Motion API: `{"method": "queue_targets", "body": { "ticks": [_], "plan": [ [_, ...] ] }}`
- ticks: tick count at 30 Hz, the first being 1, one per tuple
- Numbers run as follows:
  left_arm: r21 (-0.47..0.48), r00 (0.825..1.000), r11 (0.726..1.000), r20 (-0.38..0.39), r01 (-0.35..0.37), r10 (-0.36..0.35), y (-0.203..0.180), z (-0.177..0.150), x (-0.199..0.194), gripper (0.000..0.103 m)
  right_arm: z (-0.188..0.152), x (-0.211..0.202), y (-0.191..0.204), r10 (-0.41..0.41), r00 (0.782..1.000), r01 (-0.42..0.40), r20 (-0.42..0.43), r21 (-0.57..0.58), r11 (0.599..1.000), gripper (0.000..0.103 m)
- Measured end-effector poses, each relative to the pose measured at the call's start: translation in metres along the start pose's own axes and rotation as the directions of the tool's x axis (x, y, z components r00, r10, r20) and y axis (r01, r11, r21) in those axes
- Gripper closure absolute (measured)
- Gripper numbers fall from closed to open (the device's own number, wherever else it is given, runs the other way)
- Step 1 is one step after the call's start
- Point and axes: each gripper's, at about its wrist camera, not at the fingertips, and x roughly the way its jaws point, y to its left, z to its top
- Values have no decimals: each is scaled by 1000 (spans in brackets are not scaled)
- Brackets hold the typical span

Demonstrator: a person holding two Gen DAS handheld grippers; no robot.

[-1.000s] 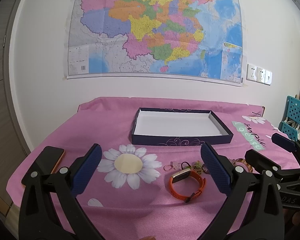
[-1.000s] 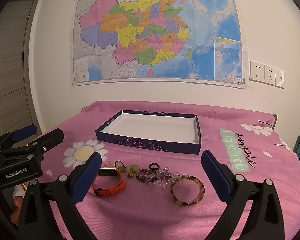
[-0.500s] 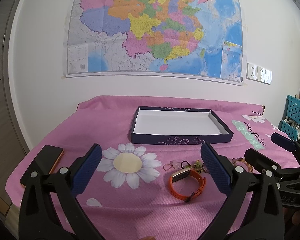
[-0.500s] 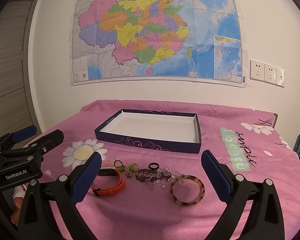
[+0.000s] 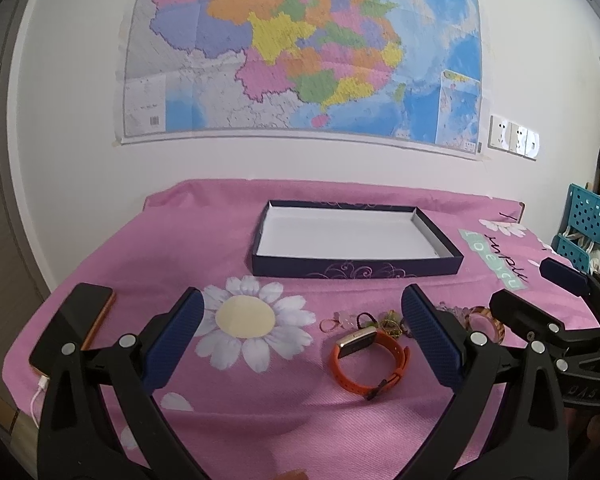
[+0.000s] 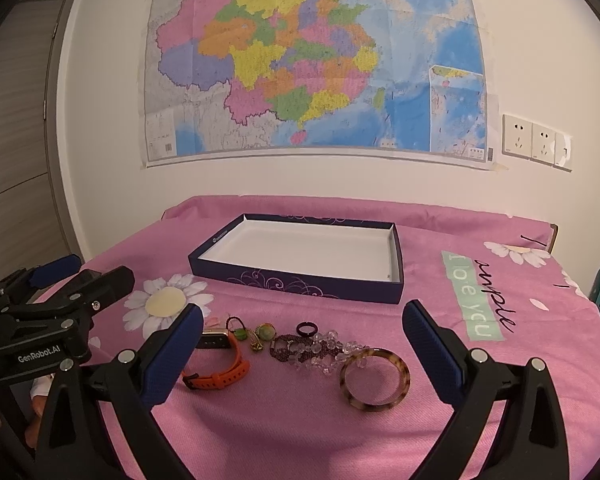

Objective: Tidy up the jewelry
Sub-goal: 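Grasp the orange watch band with the left tool while the right tool grasps the tortoiseshell bangle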

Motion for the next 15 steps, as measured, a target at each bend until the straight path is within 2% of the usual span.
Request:
{"method": "queue_targets", "body": {
  "ticks": [6,12,15],
  "plan": [
    [-7,994,999,-97,54,-55,1,-7,25,6,-6,16,-21,-8,998,9,-70,4,1000,7],
    [22,971,995,-223,96,-89,-4,-23,56,6,-21,42,-55,-48,986,51,-158,14,999,7],
    [32,956,992,-270,124,-111,-8,-28,69,8,-25,52,-67,-22,978,30,-207,37,999,11]
  ]
}}
